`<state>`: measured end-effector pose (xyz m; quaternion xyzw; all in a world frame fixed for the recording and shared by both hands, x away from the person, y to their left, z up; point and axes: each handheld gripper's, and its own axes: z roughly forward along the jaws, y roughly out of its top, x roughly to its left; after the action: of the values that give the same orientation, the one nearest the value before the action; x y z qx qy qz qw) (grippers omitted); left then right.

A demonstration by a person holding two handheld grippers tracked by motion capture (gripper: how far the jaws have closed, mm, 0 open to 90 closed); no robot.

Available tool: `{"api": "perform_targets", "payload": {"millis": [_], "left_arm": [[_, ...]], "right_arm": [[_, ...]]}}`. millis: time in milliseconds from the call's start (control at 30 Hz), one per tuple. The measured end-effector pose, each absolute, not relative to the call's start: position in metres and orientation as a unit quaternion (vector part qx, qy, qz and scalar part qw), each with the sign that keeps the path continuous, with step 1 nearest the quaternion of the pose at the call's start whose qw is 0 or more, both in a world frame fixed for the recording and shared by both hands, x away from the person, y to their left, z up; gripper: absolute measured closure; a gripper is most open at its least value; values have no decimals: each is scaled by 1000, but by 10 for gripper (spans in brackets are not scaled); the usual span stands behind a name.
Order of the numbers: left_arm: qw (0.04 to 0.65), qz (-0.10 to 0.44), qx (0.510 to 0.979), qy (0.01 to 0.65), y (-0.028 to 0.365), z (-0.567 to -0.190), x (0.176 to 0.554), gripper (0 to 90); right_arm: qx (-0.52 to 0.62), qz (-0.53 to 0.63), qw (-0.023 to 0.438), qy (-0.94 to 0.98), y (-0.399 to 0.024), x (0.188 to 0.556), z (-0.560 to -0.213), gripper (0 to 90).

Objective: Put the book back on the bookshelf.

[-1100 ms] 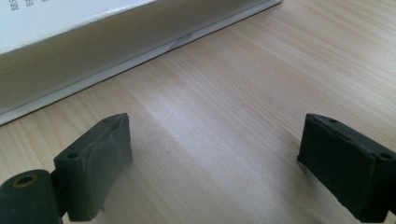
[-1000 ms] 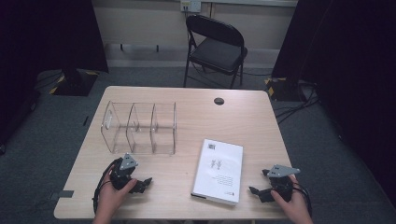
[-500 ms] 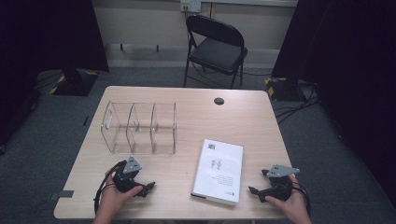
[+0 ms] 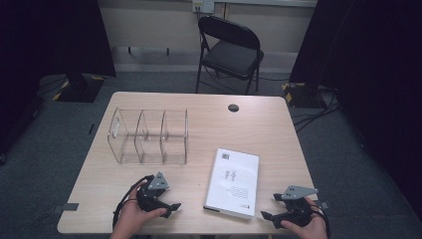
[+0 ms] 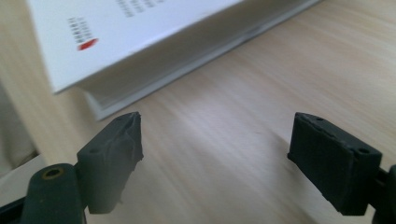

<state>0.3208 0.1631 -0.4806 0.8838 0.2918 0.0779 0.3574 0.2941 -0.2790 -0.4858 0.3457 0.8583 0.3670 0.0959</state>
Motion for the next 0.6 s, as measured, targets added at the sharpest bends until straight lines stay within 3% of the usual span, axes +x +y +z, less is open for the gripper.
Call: {"api": "perform_targets", "payload": {"millis": [367, 600], "left_arm": [[342, 59, 906, 242, 126, -486, 316, 207], [344, 68, 906, 237, 109, -488, 318, 240]], "right_arm": [[301, 362, 79, 879, -251, 291, -491, 165], [298, 358, 96, 880, -240, 292, -492, 165]]}}
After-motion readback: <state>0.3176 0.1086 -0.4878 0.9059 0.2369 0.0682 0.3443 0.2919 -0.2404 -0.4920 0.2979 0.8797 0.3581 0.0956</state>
